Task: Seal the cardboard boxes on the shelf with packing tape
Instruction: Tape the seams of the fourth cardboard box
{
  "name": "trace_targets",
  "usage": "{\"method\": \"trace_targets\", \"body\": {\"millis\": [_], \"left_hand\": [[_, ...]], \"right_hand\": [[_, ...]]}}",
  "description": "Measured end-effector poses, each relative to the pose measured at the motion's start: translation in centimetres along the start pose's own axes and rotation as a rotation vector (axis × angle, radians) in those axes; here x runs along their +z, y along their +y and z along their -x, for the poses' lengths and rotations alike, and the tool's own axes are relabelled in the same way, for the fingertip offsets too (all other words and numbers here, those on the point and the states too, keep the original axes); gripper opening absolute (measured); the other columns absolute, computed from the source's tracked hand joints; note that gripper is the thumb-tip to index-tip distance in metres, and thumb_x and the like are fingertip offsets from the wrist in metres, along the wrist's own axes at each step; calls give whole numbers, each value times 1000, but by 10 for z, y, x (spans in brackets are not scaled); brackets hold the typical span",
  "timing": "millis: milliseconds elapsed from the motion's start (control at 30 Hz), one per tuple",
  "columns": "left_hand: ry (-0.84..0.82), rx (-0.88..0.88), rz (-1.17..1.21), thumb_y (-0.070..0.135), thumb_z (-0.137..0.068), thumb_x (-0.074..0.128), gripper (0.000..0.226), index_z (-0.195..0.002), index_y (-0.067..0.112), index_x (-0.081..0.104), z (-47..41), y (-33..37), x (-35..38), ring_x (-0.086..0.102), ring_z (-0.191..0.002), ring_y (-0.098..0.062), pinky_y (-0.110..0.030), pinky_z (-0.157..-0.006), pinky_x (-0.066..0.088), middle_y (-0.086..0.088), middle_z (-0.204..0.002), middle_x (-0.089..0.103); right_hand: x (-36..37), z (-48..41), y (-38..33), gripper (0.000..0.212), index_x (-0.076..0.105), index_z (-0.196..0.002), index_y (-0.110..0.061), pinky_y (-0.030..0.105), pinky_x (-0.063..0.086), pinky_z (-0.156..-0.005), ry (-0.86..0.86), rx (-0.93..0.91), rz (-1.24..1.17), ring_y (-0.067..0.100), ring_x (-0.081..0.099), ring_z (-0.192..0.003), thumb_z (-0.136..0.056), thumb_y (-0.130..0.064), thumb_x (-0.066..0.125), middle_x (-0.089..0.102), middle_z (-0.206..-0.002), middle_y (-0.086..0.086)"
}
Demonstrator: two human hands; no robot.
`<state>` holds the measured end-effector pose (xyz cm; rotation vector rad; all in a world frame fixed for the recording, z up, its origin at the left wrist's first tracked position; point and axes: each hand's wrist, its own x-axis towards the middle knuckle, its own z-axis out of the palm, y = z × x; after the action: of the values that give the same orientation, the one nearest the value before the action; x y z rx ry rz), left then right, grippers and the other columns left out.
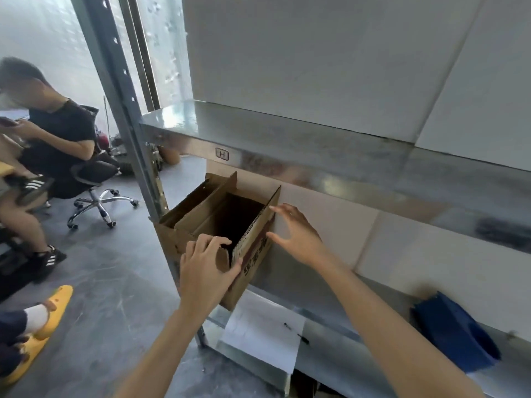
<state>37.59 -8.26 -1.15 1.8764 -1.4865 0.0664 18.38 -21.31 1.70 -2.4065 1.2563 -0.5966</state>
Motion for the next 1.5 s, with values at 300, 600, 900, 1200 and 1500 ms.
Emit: {"method": "trace_targets", "body": {"millis": [300, 600, 900, 1200, 1500], "left_hand": [[96, -13, 195, 21, -74, 86, 19, -87, 21, 72, 2, -7, 12, 43, -94, -10, -18, -68, 35, 5, -100, 63], [31, 103, 313, 38, -72, 73, 19, -81, 21, 70, 1, -36, -6, 44, -95, -9, -12, -74, 33, 9, -100, 60], [-79, 160, 351, 37, -71, 72, 15, -81, 27, 66, 3, -64, -21, 54, -108, -22, -12, -81, 31, 9, -114, 59], [-127, 241, 482, 28, -71, 76, 15, -81, 30, 65, 5, -63, -10, 46, -109, -5, -30, -87, 44, 14, -109, 55], [-285, 380, 515, 18, -72, 79, 23, -81, 30, 61, -23, -28, 14, 48, -116, -13, -16, -101, 27, 10, -124, 55]], "right_hand": [[7, 6, -5, 62, 34, -148, -32, 37, 35, -112, 52, 55, 83, 13, 28, -142, -93, -43, 61, 27, -155, -6], [-1, 18, 11, 68, 32, -147, -32, 37, 41, -108, 83, 173, 89, 14, 31, -141, -89, -35, 67, 19, -157, -10], [-6, 26, 14, 77, 31, -146, -30, 34, 43, -101, 211, 222, -85, 17, 43, -132, -84, -23, 76, 30, -150, -3], [-13, 51, 24, 41, 58, -101, -35, 40, 51, -91, 182, 206, -101, 9, 56, -100, -75, -12, 80, 56, -105, -13], [-45, 113, 45, 29, 63, -84, -27, 46, 55, -75, 271, 290, -101, 15, 58, -85, -75, -4, 79, 61, -92, -4]]}}
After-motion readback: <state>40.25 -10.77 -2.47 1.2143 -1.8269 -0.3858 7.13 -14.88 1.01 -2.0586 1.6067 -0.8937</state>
